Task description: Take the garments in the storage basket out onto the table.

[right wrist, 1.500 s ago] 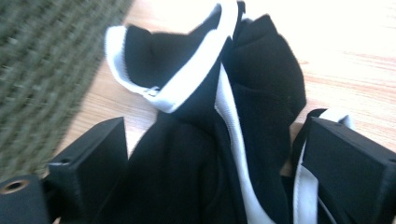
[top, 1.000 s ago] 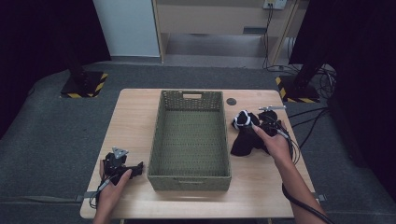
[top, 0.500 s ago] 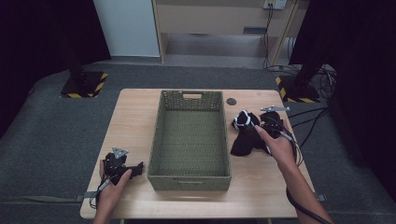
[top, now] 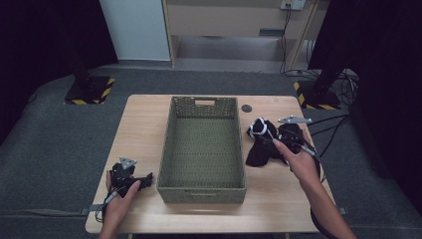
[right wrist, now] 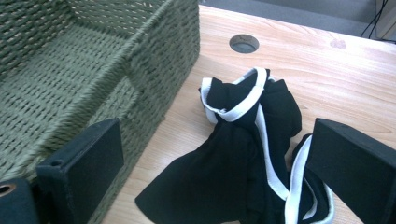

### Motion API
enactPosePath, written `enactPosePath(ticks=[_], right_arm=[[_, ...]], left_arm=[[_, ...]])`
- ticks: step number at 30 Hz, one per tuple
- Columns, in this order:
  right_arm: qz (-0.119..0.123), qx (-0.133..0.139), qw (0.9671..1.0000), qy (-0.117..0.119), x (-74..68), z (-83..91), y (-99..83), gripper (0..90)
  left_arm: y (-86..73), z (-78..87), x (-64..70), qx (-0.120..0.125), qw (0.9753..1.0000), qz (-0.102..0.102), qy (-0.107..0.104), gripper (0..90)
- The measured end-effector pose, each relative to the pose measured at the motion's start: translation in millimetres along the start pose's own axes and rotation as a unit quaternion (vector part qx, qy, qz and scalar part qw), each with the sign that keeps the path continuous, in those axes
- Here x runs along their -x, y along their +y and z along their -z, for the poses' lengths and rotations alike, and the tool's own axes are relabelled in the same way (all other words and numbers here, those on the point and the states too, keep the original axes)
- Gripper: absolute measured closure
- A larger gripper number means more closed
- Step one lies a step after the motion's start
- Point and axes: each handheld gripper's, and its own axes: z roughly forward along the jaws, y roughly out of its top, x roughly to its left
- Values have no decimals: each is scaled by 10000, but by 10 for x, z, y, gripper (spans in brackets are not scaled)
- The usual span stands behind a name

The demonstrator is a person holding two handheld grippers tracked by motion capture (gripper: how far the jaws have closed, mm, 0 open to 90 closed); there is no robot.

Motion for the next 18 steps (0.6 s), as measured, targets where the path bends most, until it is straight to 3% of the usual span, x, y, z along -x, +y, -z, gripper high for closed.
enactPosePath(ticks=[9, 13, 15, 18], right_arm=[[100, 13, 9999, 78, -95, 72, -33, 33], [-97, -52, 9998, 176, -109, 112, -75, 33], [85, -82, 9999, 84, -129, 135, -109, 34], [80, -110, 9999, 90, -132, 151, -155, 33]], left_arm=[[0, 0, 0, -1, 10000, -2, 0, 0], [-1, 1, -1, -1, 10000, -8, -4, 0], [-1, 1, -1, -2, 10000, -9, -5, 0], [-1, 1, -1, -2, 10000, -8, -5, 0]])
